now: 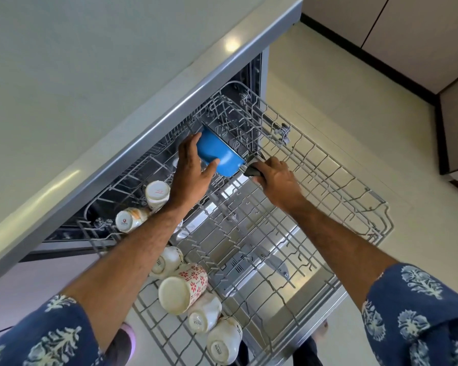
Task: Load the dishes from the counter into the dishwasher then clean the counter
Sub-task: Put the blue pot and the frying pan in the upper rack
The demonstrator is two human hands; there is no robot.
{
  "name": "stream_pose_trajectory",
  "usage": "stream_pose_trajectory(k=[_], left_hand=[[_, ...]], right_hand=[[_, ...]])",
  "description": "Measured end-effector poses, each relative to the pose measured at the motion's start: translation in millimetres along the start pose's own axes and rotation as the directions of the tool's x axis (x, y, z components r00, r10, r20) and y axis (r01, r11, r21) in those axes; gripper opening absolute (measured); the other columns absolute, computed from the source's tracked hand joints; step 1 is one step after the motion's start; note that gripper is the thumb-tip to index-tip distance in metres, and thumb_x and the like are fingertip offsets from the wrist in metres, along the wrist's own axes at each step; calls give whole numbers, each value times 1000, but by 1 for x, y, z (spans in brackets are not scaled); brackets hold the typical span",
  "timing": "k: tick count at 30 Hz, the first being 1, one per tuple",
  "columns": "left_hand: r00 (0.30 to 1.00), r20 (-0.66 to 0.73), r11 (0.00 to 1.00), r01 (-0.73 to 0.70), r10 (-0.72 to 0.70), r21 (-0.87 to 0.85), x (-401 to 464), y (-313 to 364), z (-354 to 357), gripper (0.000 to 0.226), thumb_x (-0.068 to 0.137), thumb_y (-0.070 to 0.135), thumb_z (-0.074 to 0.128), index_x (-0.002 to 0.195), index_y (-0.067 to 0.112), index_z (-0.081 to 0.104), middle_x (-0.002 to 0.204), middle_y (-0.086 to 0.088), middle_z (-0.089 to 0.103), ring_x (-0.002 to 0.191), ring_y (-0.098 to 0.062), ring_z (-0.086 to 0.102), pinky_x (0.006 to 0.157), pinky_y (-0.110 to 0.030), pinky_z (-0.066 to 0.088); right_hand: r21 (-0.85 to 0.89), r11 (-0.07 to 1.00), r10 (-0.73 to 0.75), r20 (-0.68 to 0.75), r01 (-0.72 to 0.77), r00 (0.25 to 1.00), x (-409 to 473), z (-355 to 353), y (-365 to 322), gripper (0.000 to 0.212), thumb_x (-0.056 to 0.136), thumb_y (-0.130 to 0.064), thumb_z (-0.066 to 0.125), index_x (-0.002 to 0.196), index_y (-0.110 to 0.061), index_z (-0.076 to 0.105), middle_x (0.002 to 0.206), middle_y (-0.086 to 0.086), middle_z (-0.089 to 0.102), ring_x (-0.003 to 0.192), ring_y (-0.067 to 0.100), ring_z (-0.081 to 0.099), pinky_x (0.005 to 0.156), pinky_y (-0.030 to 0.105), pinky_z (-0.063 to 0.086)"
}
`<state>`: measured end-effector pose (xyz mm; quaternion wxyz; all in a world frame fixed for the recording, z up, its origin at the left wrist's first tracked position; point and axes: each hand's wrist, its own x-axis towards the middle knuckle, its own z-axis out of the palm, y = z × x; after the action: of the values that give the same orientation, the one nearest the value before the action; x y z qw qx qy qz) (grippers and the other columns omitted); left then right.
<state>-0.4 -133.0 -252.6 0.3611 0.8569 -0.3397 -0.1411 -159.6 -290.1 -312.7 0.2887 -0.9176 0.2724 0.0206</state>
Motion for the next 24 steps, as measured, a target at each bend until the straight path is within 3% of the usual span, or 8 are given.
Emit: stream_pose_trajectory(k=[4, 8, 11, 15, 17, 20, 24], left_hand=[[999, 24, 1000, -23, 23, 3, -4, -1, 1, 79, 93, 21, 66, 156, 20, 20, 160, -8, 17, 139, -22, 37, 94, -31, 50], [999, 50, 999, 7, -5, -46, -5, -2, -1, 78, 93, 20, 65, 156, 23, 18, 161, -6, 14, 138, -25, 41, 94, -34, 52], [999, 17, 999, 28, -28, -42, -7, -2, -3, 73, 93, 17, 65, 154, 19, 23, 157, -9, 20, 136, -20, 41, 95, -33, 51], [995, 82, 998, -53, 50, 26, -15, -8, -4, 83, 92, 15, 65, 157, 23, 13, 161, -7, 13, 142, -24, 36, 100, -43, 53], [991, 111, 993, -86, 77, 81, -18, -10, -3, 88, 92, 15, 66, 158, 23, 8, 164, -6, 6, 149, -20, 21, 108, -46, 45], [987, 133, 976, -116, 93, 184, -24, -5, -2, 90, 93, 15, 65, 159, 19, 4, 166, -6, -2, 141, -3, 3, 107, -36, 33], [987, 152, 971, -86, 53, 223, -32, -1, -4, 92, 93, 18, 65, 160, 18, 1, 166, -4, -8, 143, -12, 9, 108, -48, 40]], right_hand=[[-88, 995, 47, -45, -51, 998, -5, 2, -4, 41, 102, -39, 44, 142, -30, 44, 130, 12, 50, 117, 31, 47, 97, 53, 46], [-47, 999, 11, -51, -13, 999, -9, -1, -8, 41, 101, -34, 47, 141, -24, 45, 121, 12, 58, 111, 29, 53, 95, 51, 50], [-34, 999, -35, -73, 33, 997, -15, 1, -9, 41, 101, -33, 50, 141, -29, 40, 118, 11, 58, 104, 27, 58, 86, 46, 55], [-44, 999, 20, -32, -22, 999, -17, 3, -4, 43, 100, -32, 51, 141, -27, 40, 128, 12, 53, 116, 30, 53, 96, 54, 49], [-58, 997, 43, -12, -43, 999, -17, 3, -3, 44, 100, -32, 51, 142, -24, 42, 133, 13, 50, 120, 31, 50, 101, 56, 45], [-91, 994, 53, -2, -53, 999, -19, 4, -4, 49, 99, -33, 53, 145, -21, 40, 139, 13, 46, 126, 32, 46, 106, 56, 42], [-85, 995, 57, 20, -55, 998, -29, 4, -4, 63, 95, -30, 60, 150, -15, 33, 144, 14, 40, 131, 32, 43, 108, 55, 41]])
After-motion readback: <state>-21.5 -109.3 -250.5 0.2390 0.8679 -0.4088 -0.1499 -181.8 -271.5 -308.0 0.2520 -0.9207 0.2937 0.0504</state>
